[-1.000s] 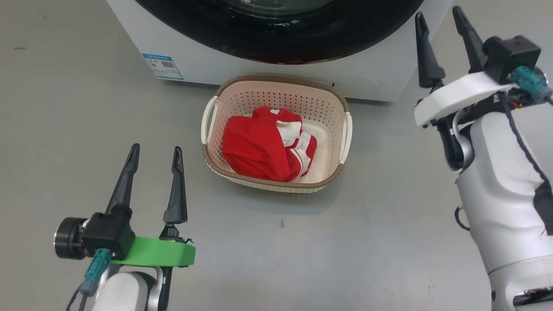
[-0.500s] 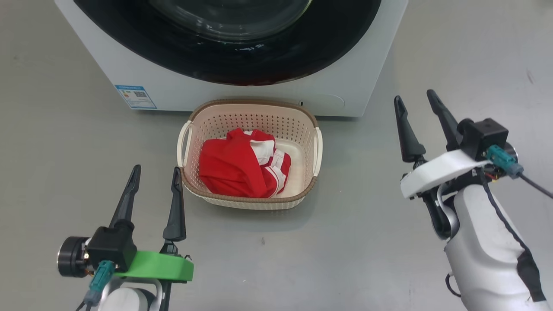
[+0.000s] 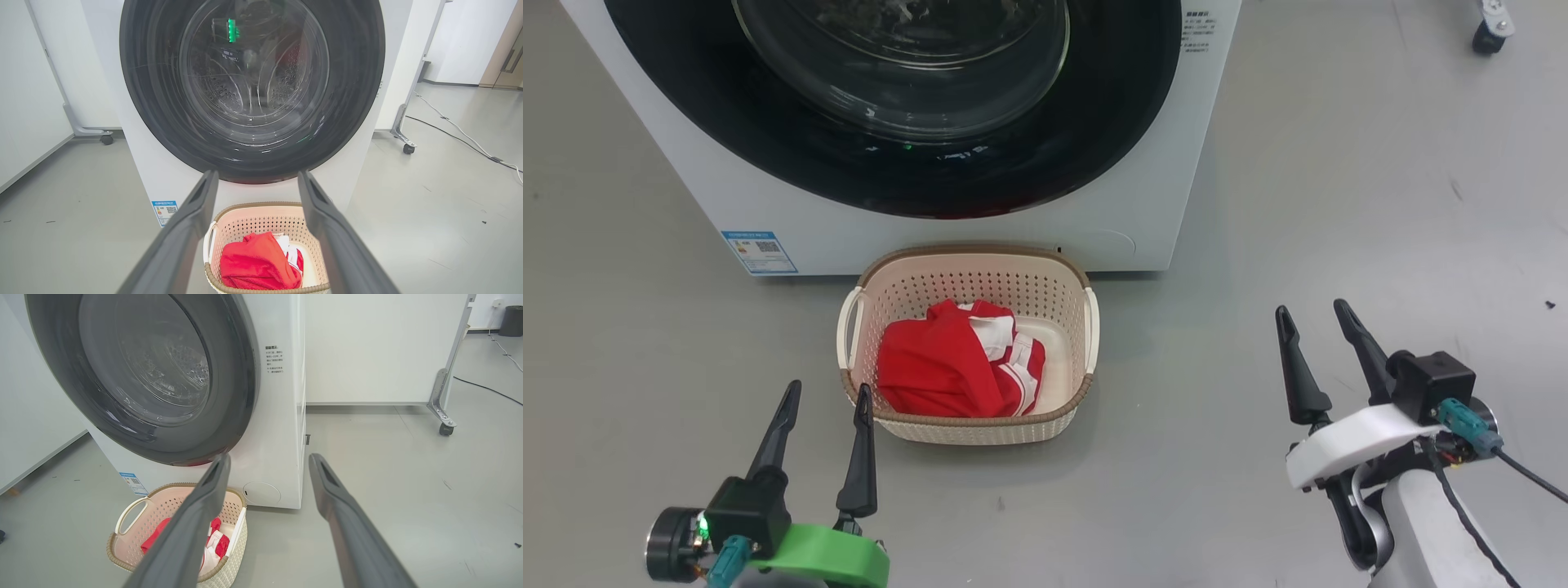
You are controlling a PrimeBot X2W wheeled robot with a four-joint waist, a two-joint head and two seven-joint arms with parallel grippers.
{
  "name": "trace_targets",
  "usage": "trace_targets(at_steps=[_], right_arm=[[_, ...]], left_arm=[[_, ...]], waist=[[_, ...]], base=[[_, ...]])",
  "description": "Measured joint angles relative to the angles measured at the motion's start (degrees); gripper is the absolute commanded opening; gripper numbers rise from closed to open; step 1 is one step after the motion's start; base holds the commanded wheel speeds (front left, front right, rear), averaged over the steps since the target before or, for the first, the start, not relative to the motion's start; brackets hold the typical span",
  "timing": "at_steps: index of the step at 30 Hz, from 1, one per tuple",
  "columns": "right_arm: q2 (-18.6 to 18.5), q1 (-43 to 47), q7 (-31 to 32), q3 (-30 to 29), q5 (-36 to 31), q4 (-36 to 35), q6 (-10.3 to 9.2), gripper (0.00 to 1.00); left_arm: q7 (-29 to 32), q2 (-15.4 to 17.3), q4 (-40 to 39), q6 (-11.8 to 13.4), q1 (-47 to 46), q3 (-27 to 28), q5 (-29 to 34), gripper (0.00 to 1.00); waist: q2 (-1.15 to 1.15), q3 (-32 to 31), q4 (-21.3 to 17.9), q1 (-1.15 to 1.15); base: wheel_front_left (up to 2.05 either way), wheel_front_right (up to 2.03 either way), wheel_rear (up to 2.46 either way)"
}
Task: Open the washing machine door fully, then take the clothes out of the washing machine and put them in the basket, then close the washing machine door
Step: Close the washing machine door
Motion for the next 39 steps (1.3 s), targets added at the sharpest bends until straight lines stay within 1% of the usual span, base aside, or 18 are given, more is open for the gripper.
trace_targets(at_steps=[4,8,22,30,38,39], right_arm=[[0.1,3.2,0.0,-0.1,0.0,-1.1,-0.08,1.0],[0.2,6.0,0.0,-0.1,0.0,-2.3,-0.78,1.0],[0.7,13.0,0.0,1.3,0.0,-6.1,-1.59,1.0],[0.9,15.1,0.0,1.5,0.0,-8.1,-2.47,1.0],[0.9,15.8,0.0,1.6,0.0,-9.8,-2.61,1.0],[0.9,15.9,0.0,1.7,0.0,-10.0,-2.99,1.0]], left_arm=[[0.0,0.0,1.1,-0.1,1.4,-0.2,0.0,1.0],[0.0,0.0,1.6,-0.5,2.8,-0.3,-0.5,1.0],[0.0,0.2,1.8,-0.5,7.0,-0.3,-1.2,1.0],[0.0,0.2,1.3,-0.5,8.1,-0.4,-1.2,1.0],[0.0,0.3,0.5,-0.5,8.9,-0.4,-1.2,1.0],[0.1,0.3,0.4,-0.5,9.0,-0.4,-1.2,1.0]], waist=[[0.0,-1.8,-0.5,0.0],[0.0,-3.6,-0.8,0.0],[0.0,-8.5,-1.9,0.0],[0.0,-9.1,-2.3,0.0],[0.0,-9.2,-2.5,0.0],[0.0,-9.2,-2.5,0.0]], base=[[0.0,0.0,0.0],[0.0,0.0,0.0],[0.0,0.0,0.0],[0.0,0.0,0.0],[0.0,0.0,0.0],[0.0,0.0,0.0]])
